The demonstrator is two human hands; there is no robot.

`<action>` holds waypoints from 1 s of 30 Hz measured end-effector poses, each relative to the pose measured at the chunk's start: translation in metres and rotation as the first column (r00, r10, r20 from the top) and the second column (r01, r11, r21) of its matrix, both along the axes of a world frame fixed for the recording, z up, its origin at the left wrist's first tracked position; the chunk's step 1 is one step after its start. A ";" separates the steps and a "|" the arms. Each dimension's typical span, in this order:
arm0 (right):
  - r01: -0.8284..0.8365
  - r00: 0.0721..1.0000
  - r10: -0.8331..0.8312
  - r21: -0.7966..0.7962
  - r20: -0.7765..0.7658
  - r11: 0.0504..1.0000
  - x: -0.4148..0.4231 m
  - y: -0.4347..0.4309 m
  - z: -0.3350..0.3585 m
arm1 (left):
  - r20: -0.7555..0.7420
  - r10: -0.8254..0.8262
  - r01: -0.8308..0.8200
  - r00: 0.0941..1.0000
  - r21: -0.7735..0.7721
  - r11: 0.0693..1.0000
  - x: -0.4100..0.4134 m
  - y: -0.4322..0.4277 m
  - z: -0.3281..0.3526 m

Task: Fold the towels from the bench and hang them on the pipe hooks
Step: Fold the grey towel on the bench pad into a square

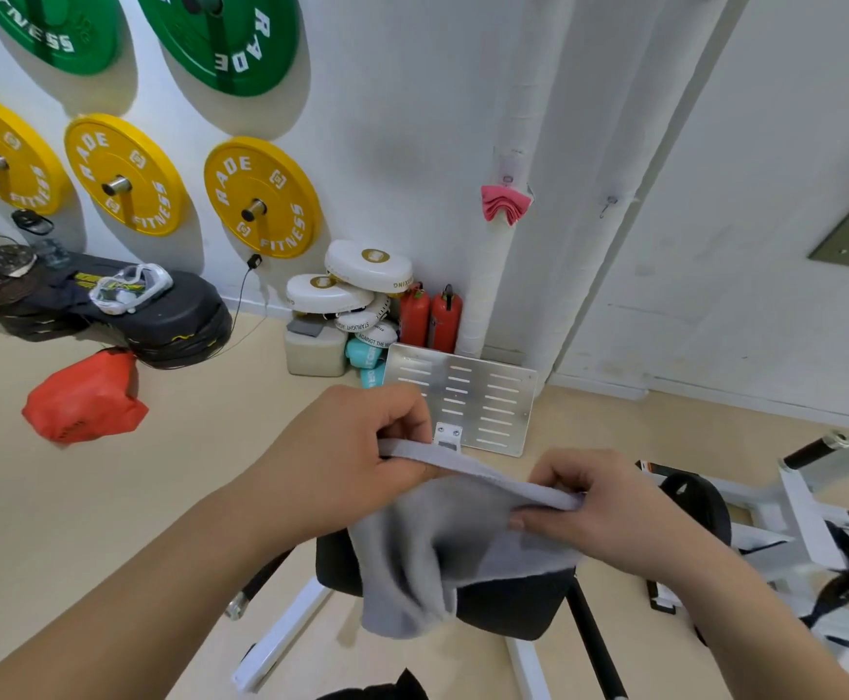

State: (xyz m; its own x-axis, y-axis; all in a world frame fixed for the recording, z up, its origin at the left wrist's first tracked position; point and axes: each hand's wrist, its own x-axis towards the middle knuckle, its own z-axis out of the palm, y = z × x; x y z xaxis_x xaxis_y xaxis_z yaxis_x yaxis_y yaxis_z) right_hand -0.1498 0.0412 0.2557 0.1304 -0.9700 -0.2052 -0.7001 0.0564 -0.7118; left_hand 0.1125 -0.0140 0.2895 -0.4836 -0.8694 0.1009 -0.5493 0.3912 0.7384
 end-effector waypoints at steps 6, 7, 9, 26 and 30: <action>0.044 0.988 -0.032 0.077 -0.149 0.996 -0.035 -0.024 -0.006 | 0.449 -0.285 0.252 0.847 0.133 0.959 0.019 -0.044 -0.010; 0.068 0.985 -0.061 0.038 -0.163 0.997 -0.039 -0.031 -0.002 | 0.526 -0.266 0.258 0.808 0.090 0.962 0.022 -0.057 -0.011; 0.155 0.975 -0.165 -0.073 -0.152 0.985 -0.041 -0.044 0.008 | 0.620 -0.143 0.208 0.772 -0.033 0.978 0.029 -0.083 -0.006; 0.461 0.852 -0.351 -0.239 0.389 0.855 -0.022 -0.042 0.050 | -0.243 0.304 -0.265 0.921 0.179 0.948 0.067 -0.091 -0.003; 0.368 0.875 -0.341 -0.015 0.343 0.930 -0.021 -0.019 -0.015 | -0.258 0.366 -0.229 0.894 0.438 0.869 0.080 -0.059 -0.060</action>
